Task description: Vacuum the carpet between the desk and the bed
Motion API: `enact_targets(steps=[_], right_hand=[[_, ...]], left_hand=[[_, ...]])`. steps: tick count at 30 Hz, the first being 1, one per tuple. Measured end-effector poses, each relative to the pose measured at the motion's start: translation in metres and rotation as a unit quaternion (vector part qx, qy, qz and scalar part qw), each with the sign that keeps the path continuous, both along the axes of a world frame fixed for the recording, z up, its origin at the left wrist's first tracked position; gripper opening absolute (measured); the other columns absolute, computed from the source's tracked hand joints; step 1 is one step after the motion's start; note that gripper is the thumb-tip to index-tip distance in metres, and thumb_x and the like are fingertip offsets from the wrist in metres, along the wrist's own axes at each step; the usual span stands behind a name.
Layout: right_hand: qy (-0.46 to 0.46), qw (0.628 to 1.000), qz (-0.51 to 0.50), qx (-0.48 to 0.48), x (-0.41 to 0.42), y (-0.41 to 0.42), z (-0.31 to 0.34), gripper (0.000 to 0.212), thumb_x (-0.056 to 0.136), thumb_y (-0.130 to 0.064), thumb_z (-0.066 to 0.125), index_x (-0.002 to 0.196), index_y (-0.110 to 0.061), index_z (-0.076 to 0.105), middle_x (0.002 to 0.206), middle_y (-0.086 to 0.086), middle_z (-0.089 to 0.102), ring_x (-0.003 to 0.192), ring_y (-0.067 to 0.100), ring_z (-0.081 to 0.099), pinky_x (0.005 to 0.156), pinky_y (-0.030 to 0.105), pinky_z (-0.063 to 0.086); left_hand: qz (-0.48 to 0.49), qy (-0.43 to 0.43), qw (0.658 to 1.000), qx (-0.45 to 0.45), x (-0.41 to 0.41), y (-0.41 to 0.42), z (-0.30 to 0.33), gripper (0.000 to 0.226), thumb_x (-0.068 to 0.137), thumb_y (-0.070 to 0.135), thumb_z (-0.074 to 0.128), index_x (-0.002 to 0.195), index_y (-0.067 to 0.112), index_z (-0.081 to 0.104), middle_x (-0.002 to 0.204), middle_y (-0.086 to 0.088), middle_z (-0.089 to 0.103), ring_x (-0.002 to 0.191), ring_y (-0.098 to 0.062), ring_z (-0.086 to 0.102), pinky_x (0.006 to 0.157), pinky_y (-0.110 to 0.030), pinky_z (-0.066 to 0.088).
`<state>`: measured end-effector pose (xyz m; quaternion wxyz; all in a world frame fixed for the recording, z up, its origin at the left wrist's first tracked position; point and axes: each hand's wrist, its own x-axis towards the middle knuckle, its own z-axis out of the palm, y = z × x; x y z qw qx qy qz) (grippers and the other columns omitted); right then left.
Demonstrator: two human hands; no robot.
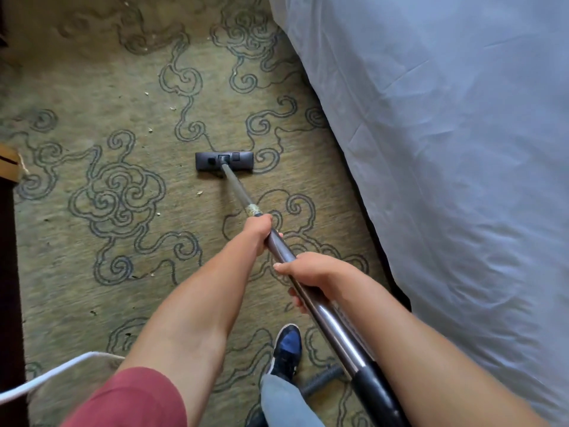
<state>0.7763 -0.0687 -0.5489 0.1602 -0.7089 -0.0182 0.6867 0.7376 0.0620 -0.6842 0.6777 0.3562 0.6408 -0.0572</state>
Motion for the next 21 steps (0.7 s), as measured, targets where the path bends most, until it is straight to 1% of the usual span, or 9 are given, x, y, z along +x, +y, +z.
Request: enact_targets(steps=[2, 5, 7, 9, 10, 13, 16, 18, 21], right_hand=[[-0.003, 1.000, 0.002, 0.003, 0.020, 0.028, 0.002, 0.034, 0.104, -0.035, 0.058, 0.122, -0.008, 0.047, 0.070, 0.010, 0.055, 0.045, 0.017, 0.056, 0.045, 0.030, 0.054], [-0.002, 1.000, 0.009, 0.007, 0.034, 0.060, 0.005, 0.030, 0.105, -0.035, 0.057, 0.117, -0.010, 0.047, 0.069, 0.010, 0.054, 0.045, 0.017, 0.056, 0.044, 0.028, 0.052], [0.006, 1.000, 0.009, -0.005, 0.044, 0.076, 0.004, 0.029, 0.105, -0.036, 0.057, 0.114, -0.011, 0.047, 0.069, 0.010, 0.055, 0.047, 0.018, 0.057, 0.046, 0.029, 0.052], [0.003, 1.000, 0.016, -0.015, 0.056, 0.091, 0.002, 0.032, 0.103, -0.038, 0.059, 0.114, -0.010, 0.048, 0.068, 0.011, 0.058, 0.051, 0.022, 0.059, 0.051, 0.033, 0.055], [-0.004, 1.000, 0.021, -0.021, 0.062, 0.102, 0.000, 0.034, 0.103, -0.039, 0.059, 0.115, -0.009, 0.048, 0.065, 0.011, 0.059, 0.052, 0.023, 0.059, 0.054, 0.035, 0.056], [-0.011, 1.000, 0.012, -0.025, 0.078, 0.128, -0.005, 0.038, 0.102, -0.040, 0.061, 0.116, -0.007, 0.050, 0.066, 0.012, 0.060, 0.048, 0.024, 0.059, 0.057, 0.038, 0.056], [-0.012, 1.000, 0.002, -0.019, 0.091, 0.161, -0.011, 0.033, 0.101, -0.038, 0.061, 0.110, -0.008, 0.051, 0.072, 0.014, 0.060, 0.046, 0.023, 0.059, 0.060, 0.042, 0.057], [-0.019, 1.000, 0.000, -0.013, 0.102, 0.189, -0.016, 0.036, 0.101, -0.038, 0.062, 0.114, -0.007, 0.050, 0.074, 0.015, 0.061, 0.048, 0.024, 0.060, 0.063, 0.045, 0.058], [-0.027, 0.999, 0.009, -0.015, 0.124, 0.229, -0.023, 0.039, 0.101, -0.038, 0.062, 0.119, -0.006, 0.049, 0.076, 0.015, 0.061, 0.048, 0.023, 0.060, 0.054, 0.039, 0.057]], left_hand=[[0.003, 0.000, 1.000, -0.004, 0.020, 0.028, 0.005, 0.021, 0.101, 0.019, 0.051, 0.116, 0.005, 0.046, 0.082, -0.014, 0.058, 0.060, -0.024, 0.061, 0.054, -0.035, 0.052], [0.002, 0.008, 1.000, 0.001, 0.035, 0.057, 0.006, 0.019, 0.102, 0.019, 0.051, 0.113, 0.004, 0.047, 0.078, -0.013, 0.058, 0.060, -0.025, 0.060, 0.054, -0.035, 0.053], [0.000, 0.013, 1.000, -0.007, 0.045, 0.073, 0.005, 0.020, 0.101, 0.019, 0.050, 0.114, 0.003, 0.048, 0.075, -0.014, 0.058, 0.056, -0.024, 0.059, 0.046, -0.030, 0.052], [0.000, 0.012, 1.000, -0.010, 0.057, 0.088, 0.005, 0.023, 0.101, 0.018, 0.048, 0.119, 0.003, 0.047, 0.075, -0.015, 0.058, 0.048, -0.023, 0.060, 0.034, -0.025, 0.048], [0.005, 0.015, 1.000, -0.005, 0.063, 0.098, 0.005, 0.026, 0.101, 0.018, 0.047, 0.122, 0.002, 0.046, 0.076, -0.016, 0.058, 0.045, -0.023, 0.060, 0.032, -0.025, 0.046], [0.003, 0.024, 1.000, 0.002, 0.079, 0.125, 0.002, 0.031, 0.101, 0.018, 0.046, 0.127, 0.000, 0.046, 0.078, -0.017, 0.059, 0.044, -0.023, 0.060, 0.035, -0.026, 0.047], [0.006, 0.021, 1.000, 0.014, 0.095, 0.160, -0.001, 0.023, 0.102, 0.016, 0.046, 0.122, 0.003, 0.047, 0.085, -0.017, 0.058, 0.049, -0.025, 0.058, 0.029, -0.023, 0.044], [0.003, 0.025, 1.000, 0.017, 0.107, 0.188, -0.004, 0.024, 0.102, 0.016, 0.046, 0.122, 0.003, 0.048, 0.089, -0.018, 0.058, 0.052, -0.026, 0.057, 0.028, -0.023, 0.043], [0.009, 0.021, 1.000, 0.011, 0.129, 0.231, -0.016, 0.026, 0.101, 0.017, 0.048, 0.122, 0.000, 0.048, 0.082, -0.017, 0.058, 0.052, -0.028, 0.058, 0.037, -0.029, 0.048]])
